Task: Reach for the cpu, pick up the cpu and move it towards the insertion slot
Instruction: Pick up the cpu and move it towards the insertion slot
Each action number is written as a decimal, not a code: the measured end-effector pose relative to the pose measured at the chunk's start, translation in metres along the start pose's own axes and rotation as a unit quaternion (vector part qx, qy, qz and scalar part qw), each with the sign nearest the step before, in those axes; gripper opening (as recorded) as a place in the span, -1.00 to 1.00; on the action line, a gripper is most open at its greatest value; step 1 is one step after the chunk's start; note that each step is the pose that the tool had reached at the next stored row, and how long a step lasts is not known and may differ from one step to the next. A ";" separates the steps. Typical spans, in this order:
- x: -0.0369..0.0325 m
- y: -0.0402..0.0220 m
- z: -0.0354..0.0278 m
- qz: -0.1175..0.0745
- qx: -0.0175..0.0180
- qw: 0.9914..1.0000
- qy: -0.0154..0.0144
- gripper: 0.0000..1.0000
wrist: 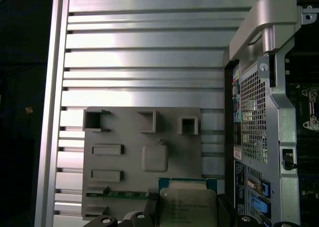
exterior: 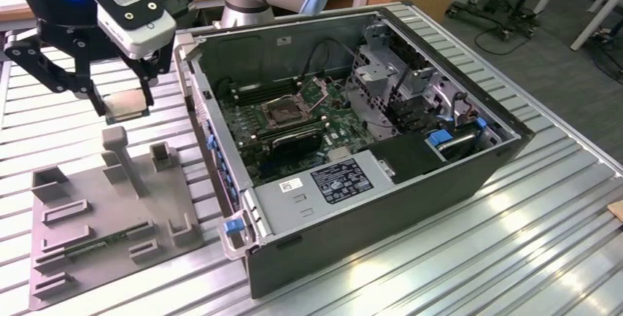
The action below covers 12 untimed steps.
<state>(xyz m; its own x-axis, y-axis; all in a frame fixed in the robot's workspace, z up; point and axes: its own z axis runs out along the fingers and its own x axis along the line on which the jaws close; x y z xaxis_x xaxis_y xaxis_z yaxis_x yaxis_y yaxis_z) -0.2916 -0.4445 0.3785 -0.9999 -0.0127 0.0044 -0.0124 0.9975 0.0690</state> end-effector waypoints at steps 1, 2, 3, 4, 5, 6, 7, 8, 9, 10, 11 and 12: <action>-0.0001 0.0000 0.0000 0.000 0.000 1.000 0.000 0.08; -0.0002 0.0000 0.0000 0.000 0.000 1.000 0.000 0.08; -0.0002 0.0000 0.0000 0.000 0.000 1.000 0.000 0.08; -0.0002 0.0000 0.0000 0.000 0.000 1.000 0.000 0.08; -0.0002 0.0000 0.0000 0.000 0.000 1.000 0.000 0.08; -0.0002 0.0000 0.0000 0.000 0.000 1.000 0.000 0.08; -0.0003 0.0000 0.0000 0.000 0.000 1.000 0.000 0.08; -0.0006 0.0000 0.0001 0.000 0.000 1.000 0.000 0.08; -0.0012 0.0000 0.0001 0.000 0.000 1.000 0.000 0.08; -0.0022 0.0000 0.0001 0.000 0.000 1.000 0.000 0.08; -0.0034 0.0000 0.0002 0.000 0.000 1.000 0.000 0.08; -0.0052 -0.0001 0.0002 0.000 0.000 1.000 0.000 0.08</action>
<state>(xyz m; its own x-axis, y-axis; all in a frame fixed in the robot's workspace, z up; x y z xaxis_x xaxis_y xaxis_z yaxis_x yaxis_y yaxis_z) -0.2864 -0.4445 0.3782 -0.9999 -0.0128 0.0044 -0.0125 0.9975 0.0690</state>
